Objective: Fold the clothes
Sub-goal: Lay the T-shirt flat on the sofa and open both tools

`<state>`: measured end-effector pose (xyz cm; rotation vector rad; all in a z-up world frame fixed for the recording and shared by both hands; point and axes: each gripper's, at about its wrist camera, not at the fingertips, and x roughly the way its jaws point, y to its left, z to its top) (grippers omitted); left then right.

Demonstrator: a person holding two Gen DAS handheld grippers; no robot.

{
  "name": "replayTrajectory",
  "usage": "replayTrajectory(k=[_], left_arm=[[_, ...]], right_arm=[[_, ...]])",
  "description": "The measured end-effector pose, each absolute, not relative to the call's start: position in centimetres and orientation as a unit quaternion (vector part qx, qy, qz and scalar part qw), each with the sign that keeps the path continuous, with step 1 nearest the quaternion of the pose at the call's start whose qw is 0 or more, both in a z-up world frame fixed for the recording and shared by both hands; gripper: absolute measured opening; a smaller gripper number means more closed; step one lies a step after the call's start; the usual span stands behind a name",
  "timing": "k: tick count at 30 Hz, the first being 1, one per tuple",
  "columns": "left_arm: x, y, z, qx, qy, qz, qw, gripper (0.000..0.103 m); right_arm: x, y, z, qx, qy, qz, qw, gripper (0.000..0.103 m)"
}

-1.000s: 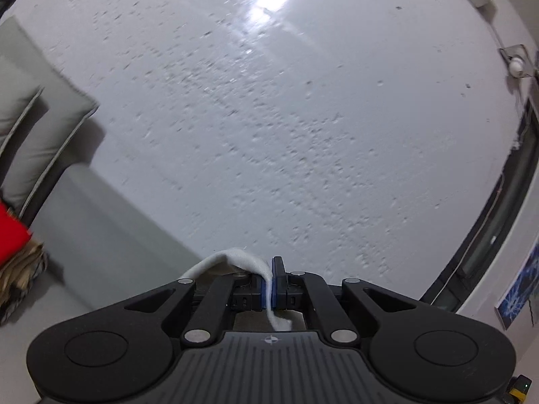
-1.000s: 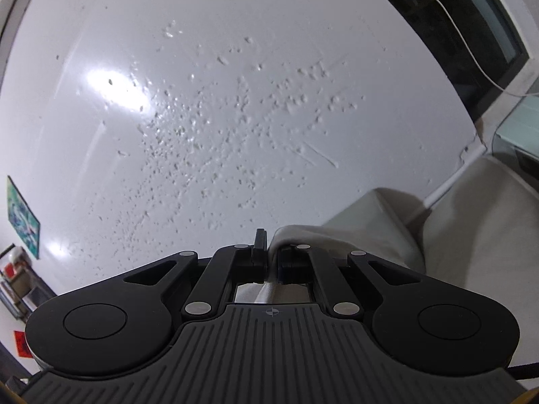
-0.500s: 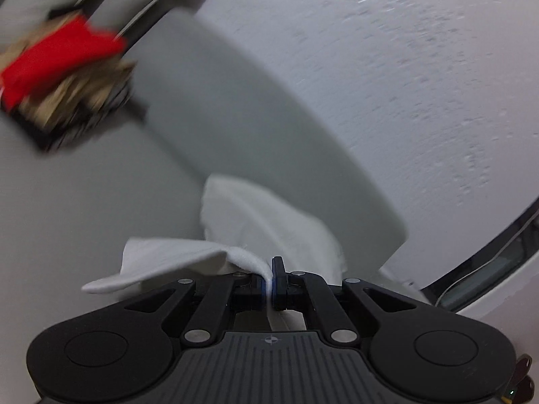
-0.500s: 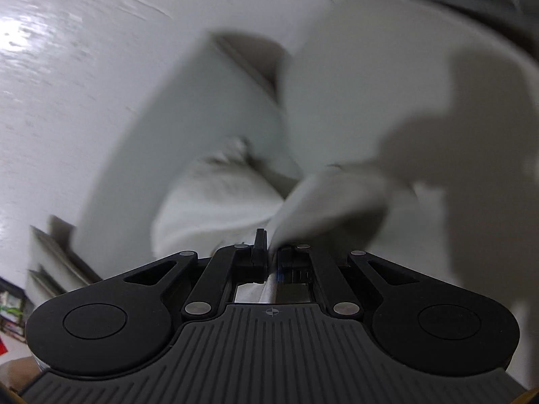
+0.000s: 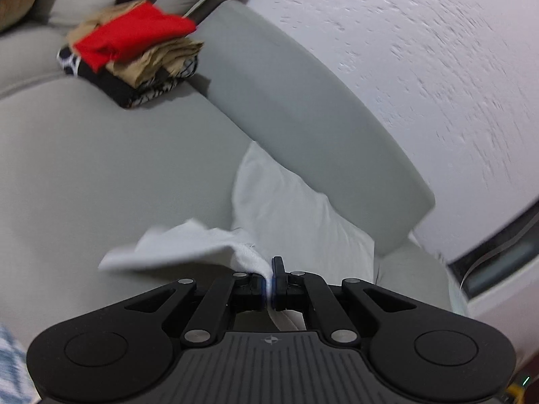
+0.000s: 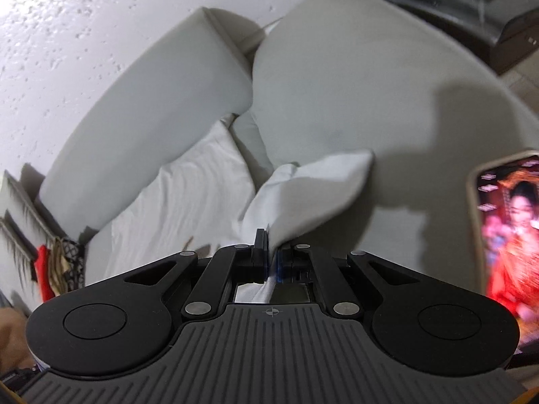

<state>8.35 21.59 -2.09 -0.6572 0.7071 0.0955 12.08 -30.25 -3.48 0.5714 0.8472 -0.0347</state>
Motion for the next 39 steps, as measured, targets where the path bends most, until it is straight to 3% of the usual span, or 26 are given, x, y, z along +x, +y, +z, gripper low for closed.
replayTrajectory(k=[8,9,10,11,12,13,14,18,20,21,26,32,36,39], left_arm=[[5.4,20.1,-5.5,-0.242,0.421,0.071,0.871,0.001],[5.6,19.5,-6.3,-0.22,0.447,0.074,0.864,0.005],[5.9,18.8,-7.3,-0.194,0.479,0.078,0.853,0.012],[5.9,18.0,-8.1,-0.166,0.509,0.084,0.84,0.014],[5.8,17.3,-8.6,-0.136,0.529,0.091,0.832,0.015],[5.3,16.9,-8.8,-0.107,0.534,0.098,0.833,0.018],[4.8,16.6,-8.7,-0.084,0.529,0.104,0.838,0.018],[2.5,16.4,-6.7,-0.063,0.48,0.097,0.87,0.017],[2.1,15.7,-5.7,-0.07,0.446,0.062,0.89,0.013],[2.2,14.9,-5.5,-0.07,0.432,0.037,0.898,0.012],[4.9,9.8,-7.4,-0.046,0.431,-0.064,0.899,0.012],[5.2,5.9,-11.6,0.019,0.5,-0.094,0.861,0.012],[4.2,6.3,-11.8,0.028,0.534,-0.095,0.84,0.011],[3.5,5.6,-11.2,0.041,0.544,-0.112,0.83,0.01]], right_arm=[[8.4,-30.5,-5.7,0.22,0.449,-0.042,0.865,0.004],[8.5,-30.3,-6.4,0.199,0.461,-0.045,0.864,0.005],[8.6,-30.0,-7.1,0.175,0.474,-0.048,0.861,0.01],[8.6,-29.7,-7.5,0.153,0.486,-0.054,0.859,0.025],[8.3,-29.5,-7.7,0.132,0.492,-0.065,0.858,0.031],[7.7,-29.6,-7.6,0.116,0.492,-0.075,0.86,0.044],[6.6,-29.9,-7.6,0.107,0.487,-0.077,0.863,0.048],[4.6,-30.4,-6.2,0.109,0.462,-0.04,0.879,0.046],[4.8,-29.2,-6.5,0.097,0.46,0.015,0.883,0.029],[4.9,-28.6,-6.6,0.091,0.458,0.042,0.883,0.027],[6.2,-24.3,-8.6,0.047,0.479,0.133,0.866,0.027],[5.0,-22.0,-10.6,-0.031,0.545,0.088,0.833,0.028],[3.3,-23.4,-11.2,-0.048,0.58,0.06,0.811,0.028],[2.4,-23.5,-10.9,-0.05,0.585,0.05,0.808,0.044]])
